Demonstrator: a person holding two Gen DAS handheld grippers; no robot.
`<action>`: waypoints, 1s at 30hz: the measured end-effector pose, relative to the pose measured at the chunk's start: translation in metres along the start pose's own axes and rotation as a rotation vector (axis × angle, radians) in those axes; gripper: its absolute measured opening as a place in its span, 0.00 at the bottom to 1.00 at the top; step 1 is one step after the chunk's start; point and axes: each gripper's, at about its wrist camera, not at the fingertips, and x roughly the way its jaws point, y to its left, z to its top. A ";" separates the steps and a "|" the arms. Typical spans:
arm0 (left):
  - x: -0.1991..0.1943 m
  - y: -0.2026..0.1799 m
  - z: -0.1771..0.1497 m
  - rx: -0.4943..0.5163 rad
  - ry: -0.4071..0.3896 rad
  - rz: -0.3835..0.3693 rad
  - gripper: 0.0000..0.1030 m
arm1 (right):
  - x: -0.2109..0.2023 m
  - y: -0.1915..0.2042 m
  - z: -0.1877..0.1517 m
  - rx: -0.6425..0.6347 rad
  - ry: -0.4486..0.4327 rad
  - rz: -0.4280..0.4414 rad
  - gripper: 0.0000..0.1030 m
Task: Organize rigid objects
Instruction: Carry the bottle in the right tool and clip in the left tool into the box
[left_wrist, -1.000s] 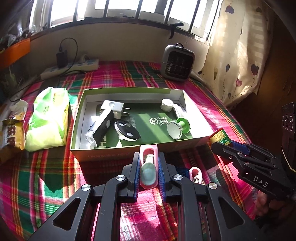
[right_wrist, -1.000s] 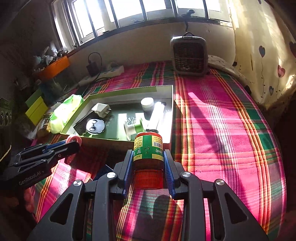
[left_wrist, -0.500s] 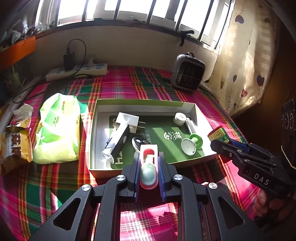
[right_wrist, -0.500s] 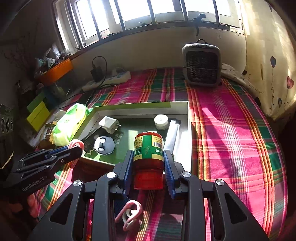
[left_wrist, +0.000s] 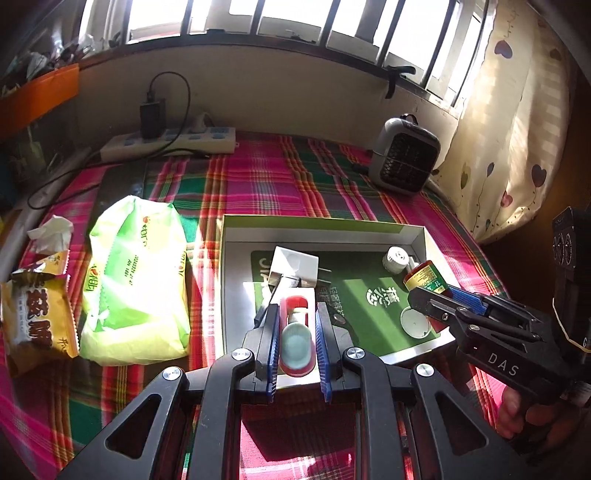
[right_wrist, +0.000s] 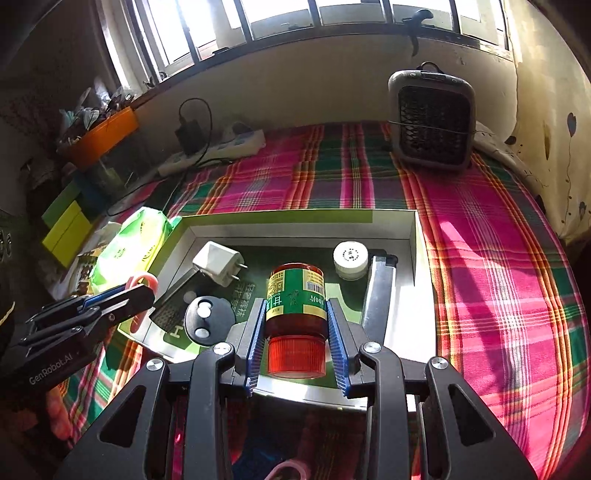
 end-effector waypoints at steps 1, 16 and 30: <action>0.002 0.002 0.001 -0.005 0.001 0.000 0.16 | 0.002 0.002 0.001 -0.003 0.002 0.000 0.32; 0.035 0.021 0.025 -0.016 0.038 0.036 0.16 | 0.034 0.017 0.011 -0.041 0.021 -0.022 0.32; 0.050 0.025 0.033 -0.013 0.045 0.051 0.16 | 0.047 0.016 0.013 -0.042 0.033 -0.031 0.32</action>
